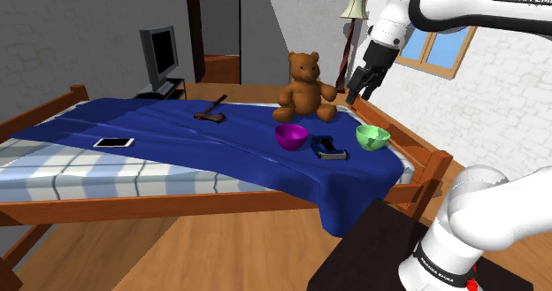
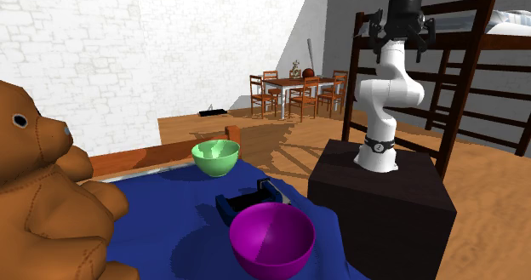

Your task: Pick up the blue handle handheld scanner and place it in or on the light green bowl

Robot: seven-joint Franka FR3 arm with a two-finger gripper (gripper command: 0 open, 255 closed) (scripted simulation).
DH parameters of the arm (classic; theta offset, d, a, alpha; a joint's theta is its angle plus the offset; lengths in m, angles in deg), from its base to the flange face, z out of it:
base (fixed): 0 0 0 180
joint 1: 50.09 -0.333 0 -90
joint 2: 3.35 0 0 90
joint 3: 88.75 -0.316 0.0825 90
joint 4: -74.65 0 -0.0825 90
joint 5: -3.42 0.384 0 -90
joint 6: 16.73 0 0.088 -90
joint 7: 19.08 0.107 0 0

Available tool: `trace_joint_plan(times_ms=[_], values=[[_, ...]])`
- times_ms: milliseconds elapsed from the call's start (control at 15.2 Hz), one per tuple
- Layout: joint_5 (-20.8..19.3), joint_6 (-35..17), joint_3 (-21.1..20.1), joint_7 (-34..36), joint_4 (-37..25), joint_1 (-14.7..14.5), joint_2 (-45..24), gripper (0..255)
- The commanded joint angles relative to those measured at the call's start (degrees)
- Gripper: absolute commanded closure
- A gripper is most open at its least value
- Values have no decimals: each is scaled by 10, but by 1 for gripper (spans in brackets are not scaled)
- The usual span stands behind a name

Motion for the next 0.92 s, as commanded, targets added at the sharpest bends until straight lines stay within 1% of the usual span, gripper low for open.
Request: trace_joint_plan(times_ms=[0, 396, 858], values=[[0, 0, 0, 0, 0, 0, 0, 0], [-14, -78, 32, -4, 6, 21, -91, 0], [-20, -160, 71, -11, -12, 42, -214, 0]])
